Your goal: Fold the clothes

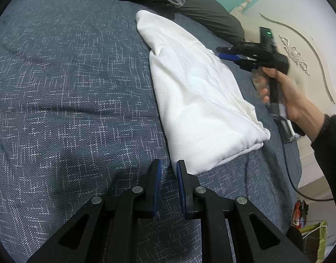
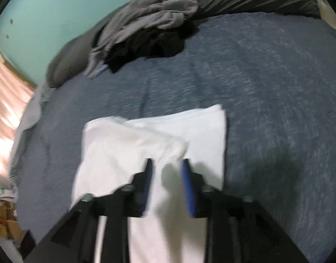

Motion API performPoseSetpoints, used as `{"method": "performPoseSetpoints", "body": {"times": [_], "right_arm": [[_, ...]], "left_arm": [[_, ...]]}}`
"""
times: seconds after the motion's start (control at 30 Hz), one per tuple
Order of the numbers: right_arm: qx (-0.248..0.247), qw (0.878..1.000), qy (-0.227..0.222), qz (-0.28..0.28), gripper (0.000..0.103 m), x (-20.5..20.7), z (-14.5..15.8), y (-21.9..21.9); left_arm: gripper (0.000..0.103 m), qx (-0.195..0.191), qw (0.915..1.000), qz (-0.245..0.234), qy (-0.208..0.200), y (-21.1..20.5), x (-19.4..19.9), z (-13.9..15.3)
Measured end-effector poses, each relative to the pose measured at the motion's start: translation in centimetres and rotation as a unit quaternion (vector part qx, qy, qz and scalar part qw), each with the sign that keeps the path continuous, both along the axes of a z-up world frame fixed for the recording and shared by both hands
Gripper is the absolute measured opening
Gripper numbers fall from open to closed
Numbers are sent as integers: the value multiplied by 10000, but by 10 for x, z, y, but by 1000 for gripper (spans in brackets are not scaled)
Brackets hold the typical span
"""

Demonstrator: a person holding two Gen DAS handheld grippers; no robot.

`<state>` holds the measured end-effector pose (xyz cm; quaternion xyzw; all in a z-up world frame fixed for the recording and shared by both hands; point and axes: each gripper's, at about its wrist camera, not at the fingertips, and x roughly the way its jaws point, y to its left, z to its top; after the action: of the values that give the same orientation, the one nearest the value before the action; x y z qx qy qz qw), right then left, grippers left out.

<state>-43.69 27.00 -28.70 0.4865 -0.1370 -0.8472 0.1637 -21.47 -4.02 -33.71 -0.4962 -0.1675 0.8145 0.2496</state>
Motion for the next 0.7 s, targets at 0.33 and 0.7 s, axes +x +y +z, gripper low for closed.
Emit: {"method": "performPoseSetpoints", "body": {"times": [0.33, 0.7], "right_arm": [[321, 9979, -295, 476, 39, 41, -15, -16], [-80, 9993, -296, 192, 3, 53, -25, 11]], "left_arm": [[15, -148, 9999, -12, 60, -1, 2, 3], [15, -153, 9999, -12, 52, 2, 1, 2]]}}
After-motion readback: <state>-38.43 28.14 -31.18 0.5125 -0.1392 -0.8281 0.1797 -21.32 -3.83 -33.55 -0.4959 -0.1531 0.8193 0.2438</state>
